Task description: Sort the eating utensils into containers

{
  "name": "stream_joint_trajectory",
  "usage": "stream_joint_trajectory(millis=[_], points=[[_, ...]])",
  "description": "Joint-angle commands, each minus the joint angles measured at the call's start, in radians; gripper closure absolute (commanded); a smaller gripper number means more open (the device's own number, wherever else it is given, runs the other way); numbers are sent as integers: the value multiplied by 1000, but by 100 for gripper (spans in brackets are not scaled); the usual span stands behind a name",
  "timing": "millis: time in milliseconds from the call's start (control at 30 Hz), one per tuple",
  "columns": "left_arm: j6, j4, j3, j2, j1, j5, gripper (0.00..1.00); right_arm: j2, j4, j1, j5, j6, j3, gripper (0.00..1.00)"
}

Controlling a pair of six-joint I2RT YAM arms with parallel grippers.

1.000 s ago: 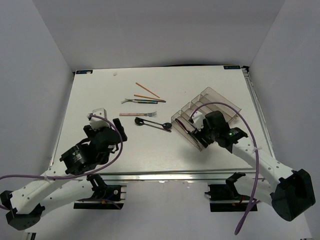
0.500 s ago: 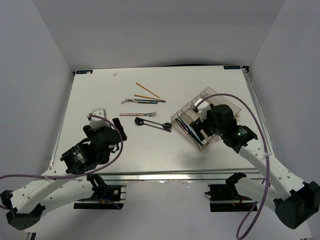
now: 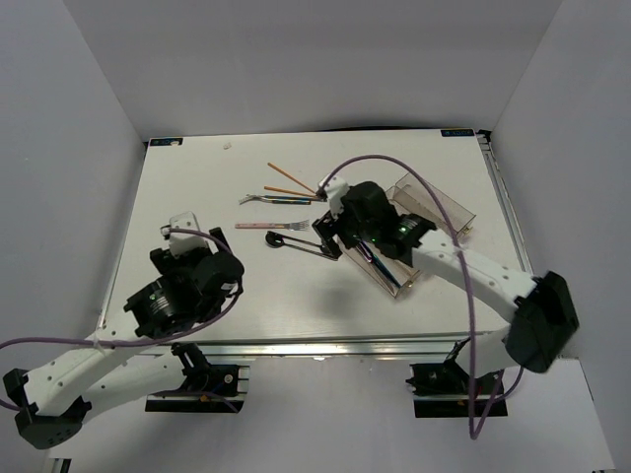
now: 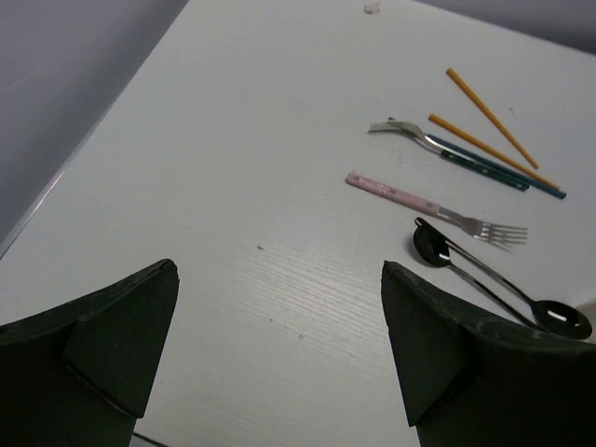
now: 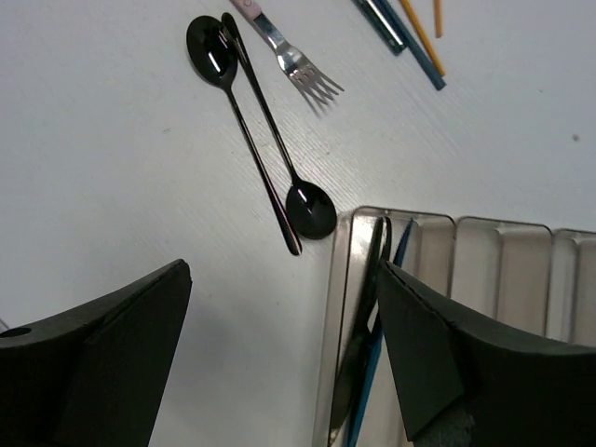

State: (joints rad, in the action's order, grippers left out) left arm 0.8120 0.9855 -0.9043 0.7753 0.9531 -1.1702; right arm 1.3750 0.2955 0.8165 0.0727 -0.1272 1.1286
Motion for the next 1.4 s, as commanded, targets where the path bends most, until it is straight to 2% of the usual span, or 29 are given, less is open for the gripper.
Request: stream_joint_trajectory(millis=[0,67,100,133,167,300,667,1000,1200,1367], points=[[65,31,4,-57,6,-98,2,145,-62,3,-39,-6,108,16],[73,41,4,-79,4,-108,2,261,0,1,-63,-52,188,26],[78,45,4,-85,4,-111,2,300,1,1,-98,-67,224,26],[84,50,2,-93,4,-112,2,341,55,1,-115,-77,259,32],[85,50,4,-105,4,-114,2,378,82,1,-132,-84,326,34],[69,32,10,-120,3,-105,2,534,116,1,-182,-92,411,40],[30,7,12,-73,3,-82,2,687,139,1,-241,-127,502,45],[1,-16,19,-82,3,-66,2,815,139,1,-246,-163,559,45],[0,-18,19,-88,1,-68,2,840,136,12,-269,-170,550,60],[1,-16,19,-94,1,-68,2,832,126,47,-264,-193,505,86]])
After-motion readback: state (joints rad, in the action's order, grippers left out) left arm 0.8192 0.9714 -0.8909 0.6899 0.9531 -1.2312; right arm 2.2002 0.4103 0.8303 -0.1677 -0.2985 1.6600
